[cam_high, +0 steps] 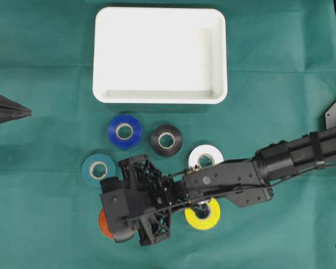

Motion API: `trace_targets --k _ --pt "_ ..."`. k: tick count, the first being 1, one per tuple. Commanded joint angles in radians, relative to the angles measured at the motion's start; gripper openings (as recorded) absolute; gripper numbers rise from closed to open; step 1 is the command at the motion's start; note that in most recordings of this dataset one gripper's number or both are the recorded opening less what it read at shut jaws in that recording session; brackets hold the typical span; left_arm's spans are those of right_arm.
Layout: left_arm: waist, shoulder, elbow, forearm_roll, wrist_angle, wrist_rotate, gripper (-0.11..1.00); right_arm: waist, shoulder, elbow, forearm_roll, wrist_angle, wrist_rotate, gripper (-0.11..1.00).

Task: Put the tape into the white case with the right arm.
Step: 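Lift the red tape and carry it into the white tray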

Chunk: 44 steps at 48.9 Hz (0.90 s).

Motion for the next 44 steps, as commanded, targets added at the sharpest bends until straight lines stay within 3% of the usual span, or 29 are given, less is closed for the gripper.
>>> trace_targets --k 1,14,32,44 --pt "0.002 0.006 -0.011 -0.003 -0.005 -0.002 0.0 -0.025 -0.046 -0.025 -0.002 0.005 0.003 0.01" --pt "0.002 0.006 -0.011 -0.003 -0.005 -0.002 0.0 -0.127 -0.055 -0.025 -0.017 0.035 0.002 0.01" --pt "0.002 0.006 -0.011 -0.003 -0.005 -0.002 0.0 -0.302 -0.086 -0.025 -0.126 0.051 0.002 0.01" --pt "0.002 0.006 -0.011 -0.003 -0.005 -0.002 0.0 -0.439 -0.089 -0.025 -0.161 0.035 0.002 0.01"
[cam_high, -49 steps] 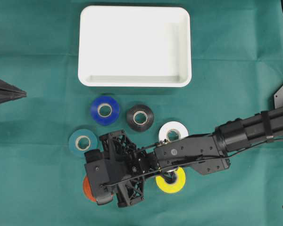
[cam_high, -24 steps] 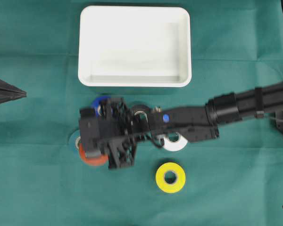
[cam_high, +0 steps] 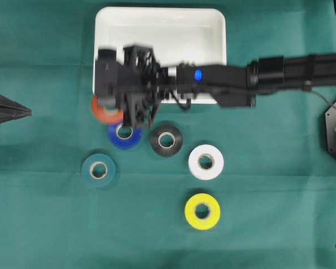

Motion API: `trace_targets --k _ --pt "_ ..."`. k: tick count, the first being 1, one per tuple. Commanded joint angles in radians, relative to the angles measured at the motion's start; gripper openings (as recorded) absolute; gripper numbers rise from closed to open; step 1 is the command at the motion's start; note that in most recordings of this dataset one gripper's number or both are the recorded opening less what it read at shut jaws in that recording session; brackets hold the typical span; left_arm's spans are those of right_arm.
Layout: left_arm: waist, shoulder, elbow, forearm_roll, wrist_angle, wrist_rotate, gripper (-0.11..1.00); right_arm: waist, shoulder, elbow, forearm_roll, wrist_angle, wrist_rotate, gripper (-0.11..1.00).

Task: Put the tape into the white case with the right arm.
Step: 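Lift the red tape and carry it into the white tray, then release the red tape in the tray and retract the right arm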

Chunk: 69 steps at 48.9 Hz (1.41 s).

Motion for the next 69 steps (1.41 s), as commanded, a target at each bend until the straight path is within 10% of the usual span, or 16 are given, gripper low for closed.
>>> trace_targets --k 1,18,47,61,69 --pt "0.002 0.006 -0.011 -0.002 -0.005 -0.002 0.0 -0.058 -0.054 -0.025 -0.006 -0.014 0.003 0.01" --pt "0.002 0.006 -0.011 -0.002 -0.005 -0.002 0.0 -0.204 -0.052 -0.018 -0.006 -0.014 0.005 0.01" --pt "0.002 0.006 -0.011 -0.002 -0.005 -0.002 0.0 -0.21 -0.049 -0.008 -0.009 -0.038 -0.006 0.01" --pt "0.002 0.006 -0.011 -0.002 -0.005 -0.002 0.0 -0.193 -0.049 0.006 -0.054 -0.057 0.003 0.7" --pt "0.002 0.006 -0.009 -0.002 -0.005 -0.003 0.0 -0.192 -0.054 0.021 -0.052 -0.051 0.003 0.71"
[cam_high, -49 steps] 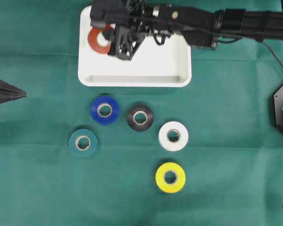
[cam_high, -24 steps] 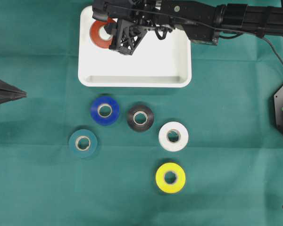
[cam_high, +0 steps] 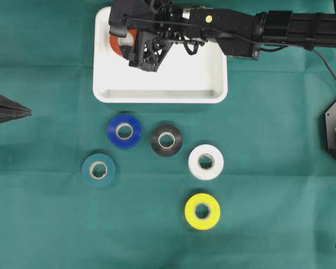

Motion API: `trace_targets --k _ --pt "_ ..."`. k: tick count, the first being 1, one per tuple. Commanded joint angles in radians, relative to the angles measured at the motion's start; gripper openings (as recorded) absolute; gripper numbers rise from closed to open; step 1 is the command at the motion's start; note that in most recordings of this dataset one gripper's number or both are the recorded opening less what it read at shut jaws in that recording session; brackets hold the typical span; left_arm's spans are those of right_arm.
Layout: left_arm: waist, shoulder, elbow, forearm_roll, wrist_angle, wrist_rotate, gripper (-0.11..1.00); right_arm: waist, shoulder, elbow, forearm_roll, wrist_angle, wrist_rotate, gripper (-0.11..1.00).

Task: Put the tape into the white case with the right arm.
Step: 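Release the red tape in the tray and retract the right arm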

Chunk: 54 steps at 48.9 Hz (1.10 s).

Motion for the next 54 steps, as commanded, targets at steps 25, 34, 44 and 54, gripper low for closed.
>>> trace_targets --k 25,34,44,54 --pt "0.002 0.0 -0.011 -0.002 -0.005 -0.002 0.0 0.044 -0.279 0.301 -0.003 -0.014 0.003 0.71" --pt "0.002 -0.006 -0.011 -0.002 -0.005 0.0 0.0 0.044 -0.405 0.469 -0.003 -0.072 0.003 0.71" --pt "0.002 -0.008 -0.011 -0.002 -0.002 -0.002 0.0 0.044 -0.557 0.664 -0.003 -0.186 0.003 0.71" --pt "0.002 -0.009 -0.014 -0.002 0.005 -0.002 0.0 0.044 -0.729 0.876 -0.003 -0.334 0.003 0.71"
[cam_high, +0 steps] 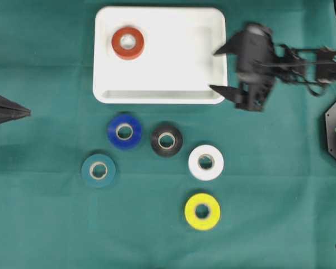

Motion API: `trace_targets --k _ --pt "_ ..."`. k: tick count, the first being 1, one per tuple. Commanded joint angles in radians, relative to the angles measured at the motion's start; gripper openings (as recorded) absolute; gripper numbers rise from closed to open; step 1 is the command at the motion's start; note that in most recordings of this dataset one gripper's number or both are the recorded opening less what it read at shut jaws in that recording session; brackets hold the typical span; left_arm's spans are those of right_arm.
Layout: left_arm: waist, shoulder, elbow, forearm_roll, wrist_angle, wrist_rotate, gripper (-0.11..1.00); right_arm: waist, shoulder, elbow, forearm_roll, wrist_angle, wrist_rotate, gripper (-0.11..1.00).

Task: Put the tape into the white case with the right arm.
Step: 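Release the red tape in the tray and retract the right arm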

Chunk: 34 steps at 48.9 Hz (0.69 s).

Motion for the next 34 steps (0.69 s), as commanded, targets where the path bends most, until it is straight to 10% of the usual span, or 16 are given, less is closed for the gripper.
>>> trace_targets --k 1,20,34 --pt "0.002 0.006 -0.015 -0.002 -0.002 -0.002 0.0 0.003 -0.089 0.064 0.0 -0.063 0.002 0.71" --pt "0.002 0.006 -0.015 -0.002 -0.002 0.0 0.0 0.015 -0.268 0.224 0.006 -0.091 0.003 0.71" --pt "0.002 0.006 -0.015 -0.002 -0.002 0.0 0.0 0.176 -0.267 0.239 0.006 -0.084 0.005 0.71"
